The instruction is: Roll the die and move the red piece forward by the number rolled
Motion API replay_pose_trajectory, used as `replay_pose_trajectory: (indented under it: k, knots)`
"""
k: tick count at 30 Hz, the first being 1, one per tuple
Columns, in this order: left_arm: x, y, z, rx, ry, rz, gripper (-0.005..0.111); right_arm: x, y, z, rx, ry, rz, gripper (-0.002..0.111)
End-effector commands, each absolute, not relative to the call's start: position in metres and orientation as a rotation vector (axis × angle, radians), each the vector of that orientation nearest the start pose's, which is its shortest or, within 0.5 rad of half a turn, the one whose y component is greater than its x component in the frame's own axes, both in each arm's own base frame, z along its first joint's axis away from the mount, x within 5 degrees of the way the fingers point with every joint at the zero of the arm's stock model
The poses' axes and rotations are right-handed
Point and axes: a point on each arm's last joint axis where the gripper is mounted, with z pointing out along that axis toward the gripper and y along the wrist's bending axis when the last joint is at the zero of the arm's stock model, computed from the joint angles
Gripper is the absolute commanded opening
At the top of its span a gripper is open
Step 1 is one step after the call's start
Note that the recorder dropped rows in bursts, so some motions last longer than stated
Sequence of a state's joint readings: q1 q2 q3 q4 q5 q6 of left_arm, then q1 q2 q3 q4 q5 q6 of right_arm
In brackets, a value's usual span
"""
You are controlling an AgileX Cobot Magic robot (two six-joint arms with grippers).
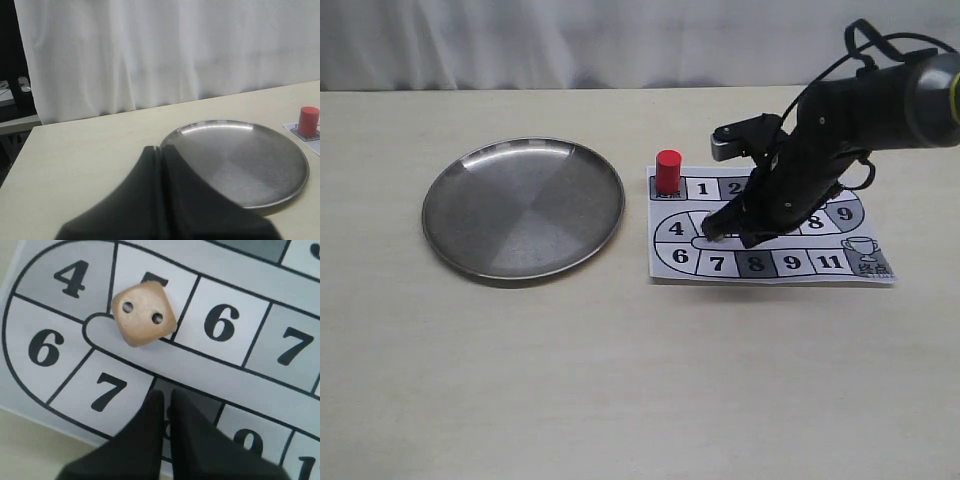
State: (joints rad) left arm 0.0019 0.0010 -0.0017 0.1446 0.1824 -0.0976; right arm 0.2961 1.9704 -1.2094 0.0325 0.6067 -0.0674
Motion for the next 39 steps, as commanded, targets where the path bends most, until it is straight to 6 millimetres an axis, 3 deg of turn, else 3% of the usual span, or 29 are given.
replay_pose_trajectory:
  k: [1, 13, 32, 35, 36, 39]
  knots:
    - [0.056, 0.002, 0.198, 0.012, 1.656, 0.047, 0.0, 0.364, 0.112, 0.135, -0.616, 2.795, 0.065, 0.004]
    - [0.056, 0.002, 0.198, 0.015, 1.655, 0.05, 0.0, 0.362, 0.118, 0.12, -0.946, 2.743, 0.125, 0.004]
    - [0.056, 0.002, 0.198, 0.015, 1.655, 0.05, 0.0, 0.362, 0.118, 0.121, -0.949, 2.736, 0.125, 0.004]
    - [0.056, 0.002, 0.198, 0.015, 1.655, 0.05, 0.0, 0.362, 0.119, 0.137, -0.966, 2.748, 0.14, 0.004]
    - [0.056, 0.002, 0.198, 0.015, 1.655, 0.05, 0.0, 0.36, 0.12, 0.157, -0.941, 2.778, 0.171, 0.004]
    - [0.056, 0.002, 0.198, 0.015, 1.655, 0.05, 0.0, 0.354, 0.125, 0.19, -0.838, 2.74, 0.288, 0.004]
